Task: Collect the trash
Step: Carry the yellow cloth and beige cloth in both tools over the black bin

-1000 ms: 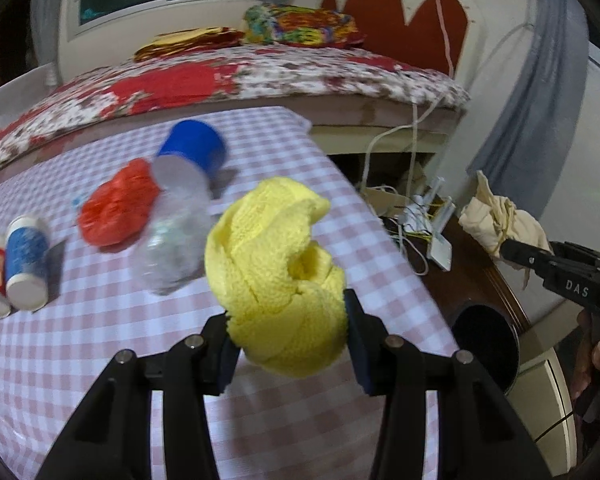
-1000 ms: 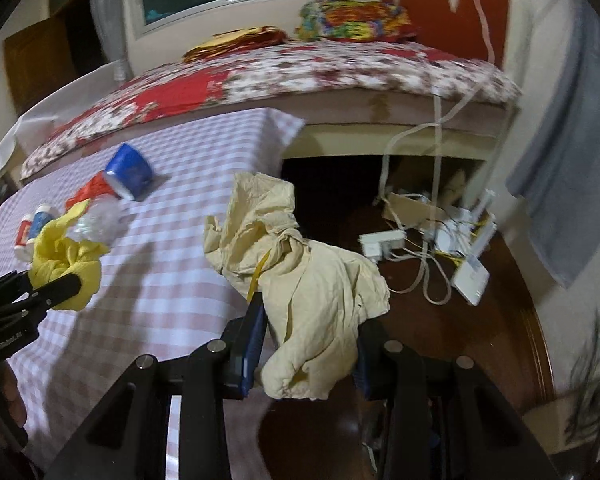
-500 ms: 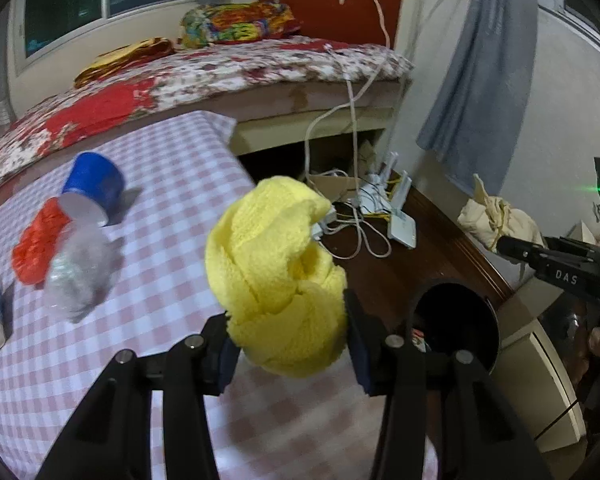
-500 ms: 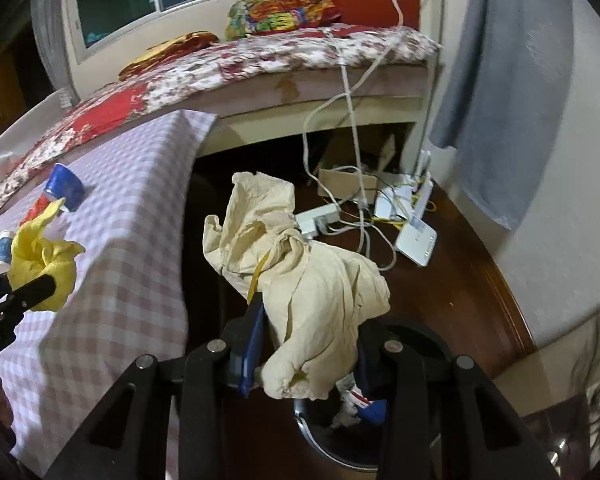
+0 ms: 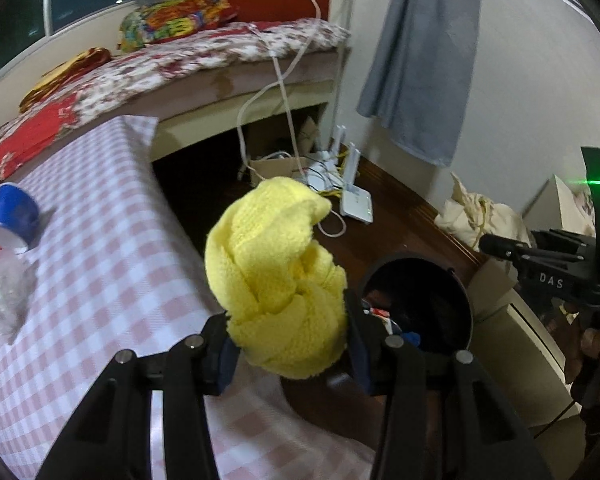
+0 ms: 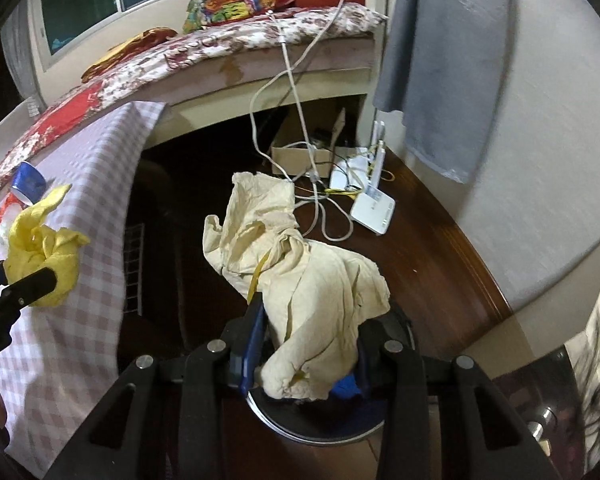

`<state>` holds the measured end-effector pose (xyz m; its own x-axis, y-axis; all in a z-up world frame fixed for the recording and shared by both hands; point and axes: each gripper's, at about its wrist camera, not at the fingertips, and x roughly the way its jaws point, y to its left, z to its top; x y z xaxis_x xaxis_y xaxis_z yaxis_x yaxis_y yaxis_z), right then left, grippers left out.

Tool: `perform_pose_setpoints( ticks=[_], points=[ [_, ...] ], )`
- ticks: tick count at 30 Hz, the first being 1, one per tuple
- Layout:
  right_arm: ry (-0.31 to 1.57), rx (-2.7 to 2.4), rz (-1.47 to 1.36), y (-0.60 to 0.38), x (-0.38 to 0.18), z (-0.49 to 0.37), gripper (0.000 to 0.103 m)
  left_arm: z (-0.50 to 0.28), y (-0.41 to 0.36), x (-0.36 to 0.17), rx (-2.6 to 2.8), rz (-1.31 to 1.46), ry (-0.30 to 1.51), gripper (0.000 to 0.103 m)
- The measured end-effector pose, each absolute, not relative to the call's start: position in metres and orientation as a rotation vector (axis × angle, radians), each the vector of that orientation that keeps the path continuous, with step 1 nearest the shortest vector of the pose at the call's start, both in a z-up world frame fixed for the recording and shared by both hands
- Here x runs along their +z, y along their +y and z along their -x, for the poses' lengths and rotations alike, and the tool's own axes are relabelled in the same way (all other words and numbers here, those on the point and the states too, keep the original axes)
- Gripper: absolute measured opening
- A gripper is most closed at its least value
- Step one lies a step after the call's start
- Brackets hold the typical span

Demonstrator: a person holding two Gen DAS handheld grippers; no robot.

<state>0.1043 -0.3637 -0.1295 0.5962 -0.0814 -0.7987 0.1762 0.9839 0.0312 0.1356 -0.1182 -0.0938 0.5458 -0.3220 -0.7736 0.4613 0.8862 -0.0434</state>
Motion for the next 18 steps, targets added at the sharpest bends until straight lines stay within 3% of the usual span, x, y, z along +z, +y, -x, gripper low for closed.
perform_pose_setpoints(
  ticks=[18],
  points=[
    [0.997,-0.232,-0.103,-0.399,-0.170,-0.080,0.040,-0.124,-0.189,-0.129,-0.613,-0.255,0.961,0.048]
  ],
)
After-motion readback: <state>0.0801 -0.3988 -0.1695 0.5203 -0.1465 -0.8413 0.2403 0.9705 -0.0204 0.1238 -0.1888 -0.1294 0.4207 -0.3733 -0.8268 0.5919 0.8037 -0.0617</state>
